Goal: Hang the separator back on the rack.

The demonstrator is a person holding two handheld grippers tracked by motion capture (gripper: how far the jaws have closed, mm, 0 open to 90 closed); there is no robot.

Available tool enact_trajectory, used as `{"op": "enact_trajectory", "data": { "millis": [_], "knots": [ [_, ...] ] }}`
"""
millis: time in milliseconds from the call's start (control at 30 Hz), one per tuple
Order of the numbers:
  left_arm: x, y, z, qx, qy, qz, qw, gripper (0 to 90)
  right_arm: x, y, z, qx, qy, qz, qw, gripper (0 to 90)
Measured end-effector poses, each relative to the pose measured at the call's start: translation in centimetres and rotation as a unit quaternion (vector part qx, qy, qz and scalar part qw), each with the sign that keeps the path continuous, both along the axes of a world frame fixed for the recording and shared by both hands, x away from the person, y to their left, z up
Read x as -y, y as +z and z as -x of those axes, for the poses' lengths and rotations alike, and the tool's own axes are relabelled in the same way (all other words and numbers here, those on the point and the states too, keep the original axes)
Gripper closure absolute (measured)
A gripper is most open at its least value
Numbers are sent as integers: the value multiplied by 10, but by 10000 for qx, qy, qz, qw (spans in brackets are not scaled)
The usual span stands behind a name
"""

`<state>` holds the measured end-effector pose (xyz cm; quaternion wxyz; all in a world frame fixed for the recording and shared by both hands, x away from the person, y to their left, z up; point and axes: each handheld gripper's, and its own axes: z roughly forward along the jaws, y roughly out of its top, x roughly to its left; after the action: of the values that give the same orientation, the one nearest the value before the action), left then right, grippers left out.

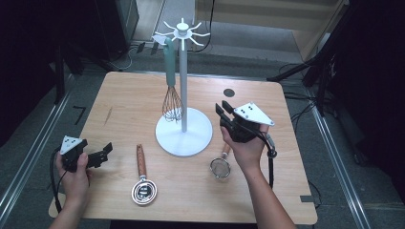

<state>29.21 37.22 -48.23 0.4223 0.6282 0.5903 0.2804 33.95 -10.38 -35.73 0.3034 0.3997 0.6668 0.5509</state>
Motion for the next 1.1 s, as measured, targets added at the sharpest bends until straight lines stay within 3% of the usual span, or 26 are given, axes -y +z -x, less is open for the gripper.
{"op": "enact_trajectory", "data": {
  "millis": [667,933,1100],
  "knots": [
    [0,0,0,8,-10,-17,10000,1,26,-57,9,-600,-301,202,9975,754],
    [1,0,0,-12,-24,-18,10000,1,35,-75,11,-830,-357,246,9956,858],
    [0,0,0,-11,-30,-1,10000,1,41,-91,2,-1125,-450,236,9924,900]
  ]
}}
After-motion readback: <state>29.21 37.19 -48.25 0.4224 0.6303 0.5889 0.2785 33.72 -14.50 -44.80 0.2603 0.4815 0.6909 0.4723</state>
